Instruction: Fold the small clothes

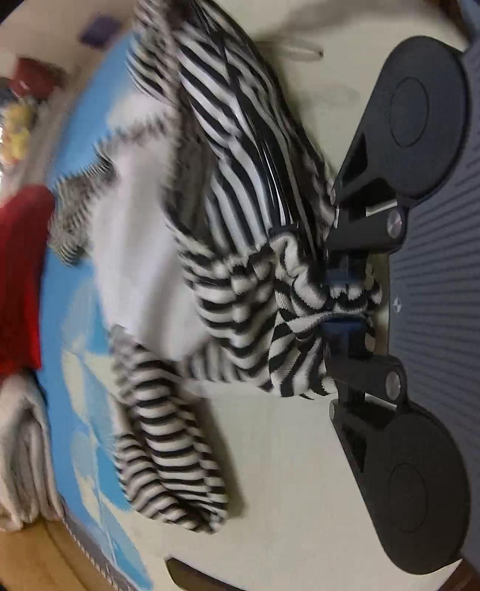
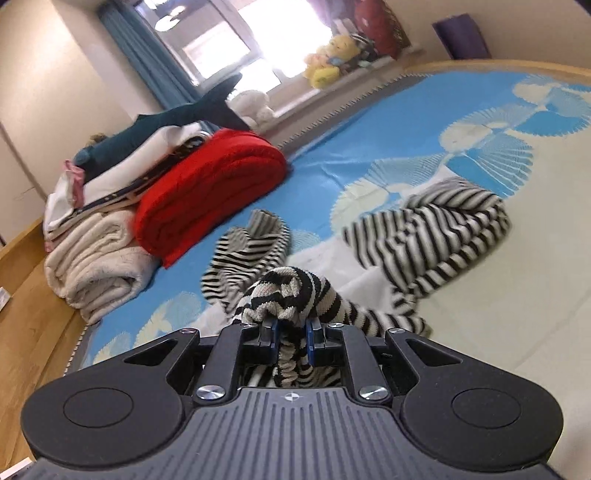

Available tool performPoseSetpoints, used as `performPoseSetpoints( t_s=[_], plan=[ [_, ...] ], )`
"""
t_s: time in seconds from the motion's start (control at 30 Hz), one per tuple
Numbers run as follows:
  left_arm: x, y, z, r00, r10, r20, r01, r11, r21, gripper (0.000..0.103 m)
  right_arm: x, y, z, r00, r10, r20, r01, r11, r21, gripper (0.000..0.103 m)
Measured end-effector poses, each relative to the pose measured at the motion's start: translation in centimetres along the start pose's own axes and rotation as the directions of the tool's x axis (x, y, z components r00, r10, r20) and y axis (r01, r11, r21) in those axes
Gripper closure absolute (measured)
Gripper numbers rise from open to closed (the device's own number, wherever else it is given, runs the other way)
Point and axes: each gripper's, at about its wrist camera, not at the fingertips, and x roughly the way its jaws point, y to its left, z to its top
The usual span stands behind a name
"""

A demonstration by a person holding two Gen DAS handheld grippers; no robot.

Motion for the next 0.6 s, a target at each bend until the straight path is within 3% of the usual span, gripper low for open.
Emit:
performPoseSetpoints(
  t_s=[0.17,0.27,0.33,0.43,0.5,0.53,0.6],
  plan=[
    [-8.1,2.9,3.0,0.983,-0.104,0.152,0.105,0.995,0.002,0.085,0.0,-2.6,0.7,0.996,0.032,-0.08,-0.025,0.996,0.089,0.088],
    [-9.9,4.1,3.2,0.981,-0.13,0.142,0.129,0.992,0.016,0.084,0.0,-3.9,0.2,0.985,0.065,-0.162,-0.045,0.991,0.127,0.088],
    [-8.9,4.2,1.8,0.992,-0.095,0.085,0.091,0.995,0.052,0.084,0.3,-4.8,-0.8,0.955,0.08,-0.287,-0.046,0.991,0.126,0.085],
    [-6.4,5.2,-1.8,0.995,-0.086,-0.044,0.088,0.995,0.053,0.079,0.9,-4.9,-3.6,0.879,-0.048,-0.474,0.049,0.999,-0.011,0.074],
    [-4.7,5.9,-4.1,0.991,-0.054,-0.12,0.061,0.997,0.053,0.073,0.4,-4.6,-5.6,0.844,-0.178,-0.506,0.109,0.98,-0.163,0.073],
    [-4.4,6.4,-4.9,0.988,-0.042,-0.147,0.05,0.998,0.05,0.07,-0.3,-4.5,-6.4,0.84,-0.224,-0.493,0.125,0.966,-0.227,0.072],
    [-4.6,7.7,-5.8,0.987,-0.07,-0.145,0.074,0.997,0.023,0.065,-2.3,-4.8,-7.4,0.856,-0.275,-0.438,0.16,0.947,-0.28,0.07]
  ],
)
